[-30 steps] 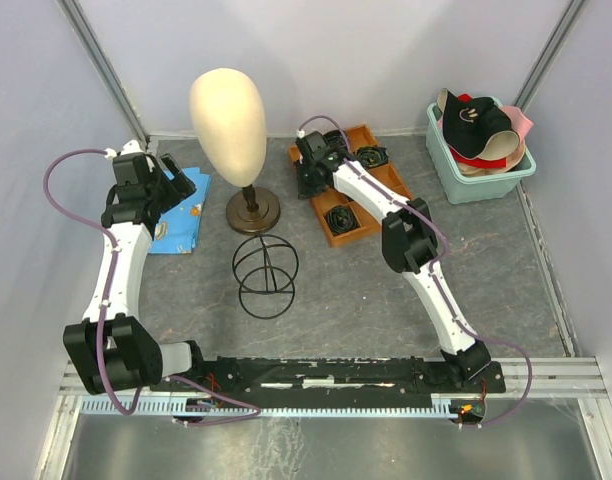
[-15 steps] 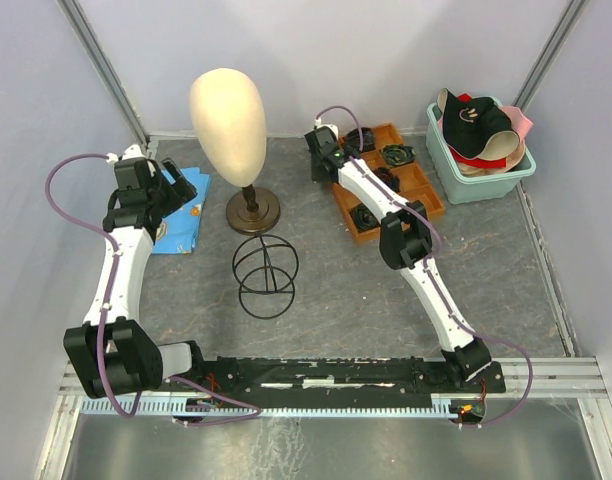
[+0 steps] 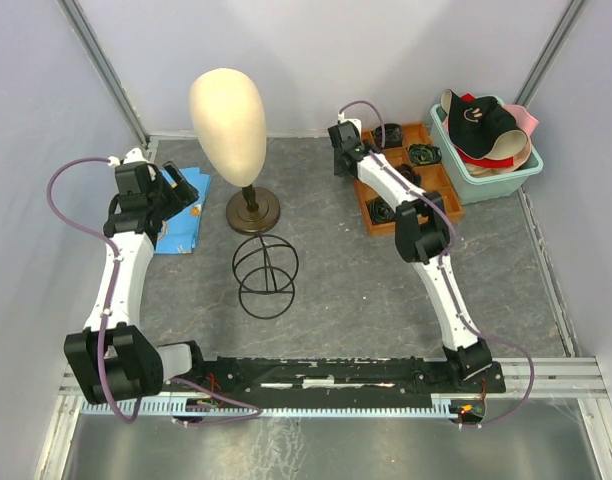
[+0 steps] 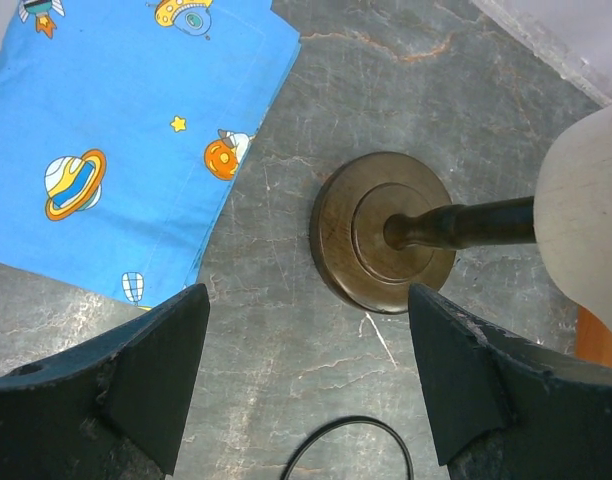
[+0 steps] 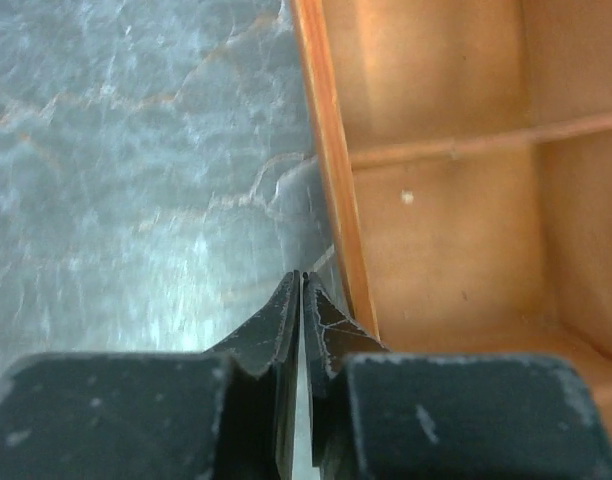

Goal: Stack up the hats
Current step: Move the bin to the center of the board.

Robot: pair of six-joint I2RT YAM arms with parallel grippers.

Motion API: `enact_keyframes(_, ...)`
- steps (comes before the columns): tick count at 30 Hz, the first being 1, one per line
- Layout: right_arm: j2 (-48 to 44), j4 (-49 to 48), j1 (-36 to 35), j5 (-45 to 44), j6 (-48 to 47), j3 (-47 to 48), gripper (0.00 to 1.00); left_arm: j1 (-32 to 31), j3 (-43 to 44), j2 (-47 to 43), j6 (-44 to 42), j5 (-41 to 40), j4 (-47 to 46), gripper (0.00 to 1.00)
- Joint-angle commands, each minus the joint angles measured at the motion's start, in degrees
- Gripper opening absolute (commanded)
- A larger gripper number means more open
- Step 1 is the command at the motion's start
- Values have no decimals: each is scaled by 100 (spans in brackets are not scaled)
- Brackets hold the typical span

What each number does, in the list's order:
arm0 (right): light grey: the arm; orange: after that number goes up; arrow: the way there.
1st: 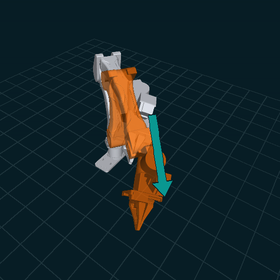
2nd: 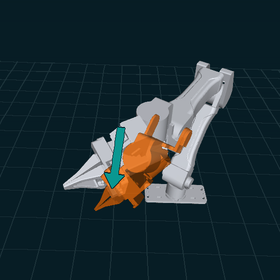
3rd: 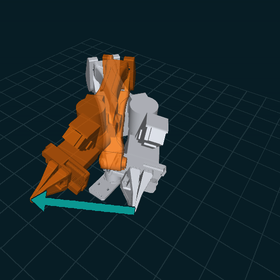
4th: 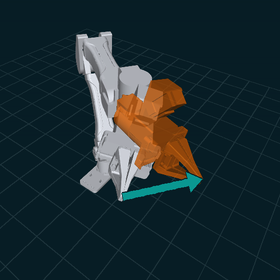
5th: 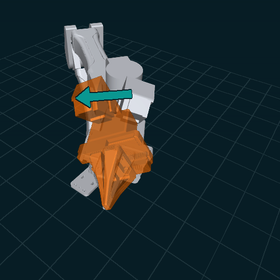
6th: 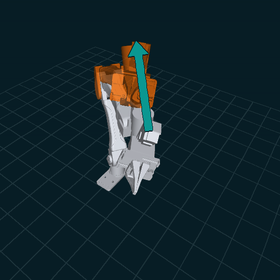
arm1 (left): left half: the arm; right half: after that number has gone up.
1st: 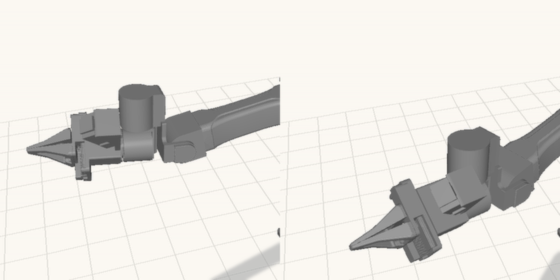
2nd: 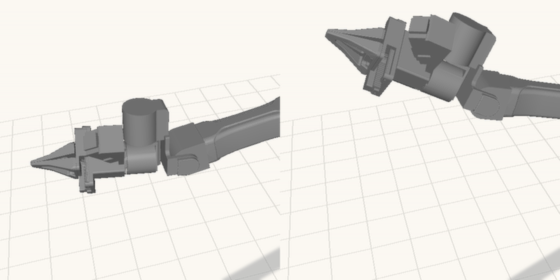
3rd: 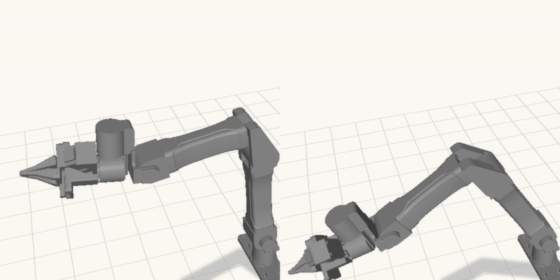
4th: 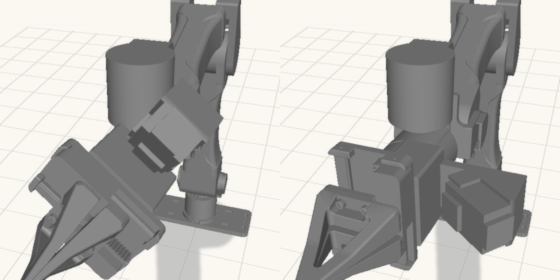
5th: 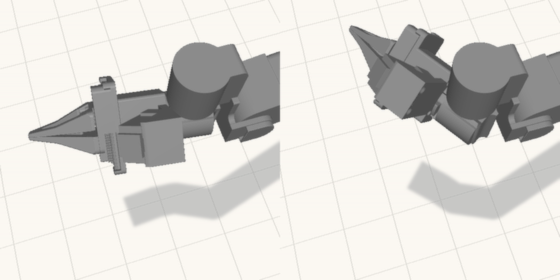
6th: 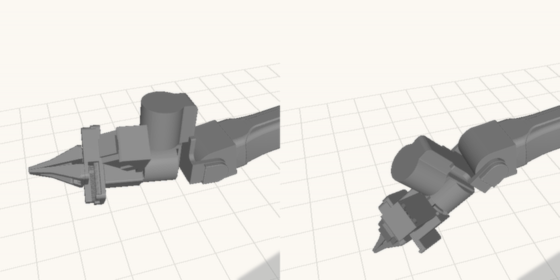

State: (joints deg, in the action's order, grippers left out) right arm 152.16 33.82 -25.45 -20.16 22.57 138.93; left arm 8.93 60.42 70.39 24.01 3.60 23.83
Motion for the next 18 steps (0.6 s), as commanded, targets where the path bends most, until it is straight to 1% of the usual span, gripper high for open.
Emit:
enact_keyframes(1, -1721, -683, -182, 225, -489, -781, 12, 15, 234, -207, -88, 57, -216, 86)
enact_keyframes(5, -2831, 310, -217, -53, -422, -1572, 11, 13, 469, -158, 81, 12, -221, 86)
enact_keyframes(7, -3389, 795, -213, -191, -351, -2326, 5, 10, 625, -129, 200, 20, -255, 86)
enact_keyframes(8, -3753, 1006, -203, -205, -331, -2863, 0, 11, 728, -100, 264, 43, -263, 85)
enact_keyframes(11, -4437, 1514, -167, -220, -225, -3897, 0, 12, 1103, 7, 380, 116, -224, 84)
enact_keyframes(15, -4878, 1942, -144, -230, -94, -4653, 0, 4, 1361, 97, 420, 104, -161, 83)
enact_keyframes(18, -4852, 2050, -70, -96, 72, -4886, 0, 4, 1369, 92, 379, 25, -148, 84)
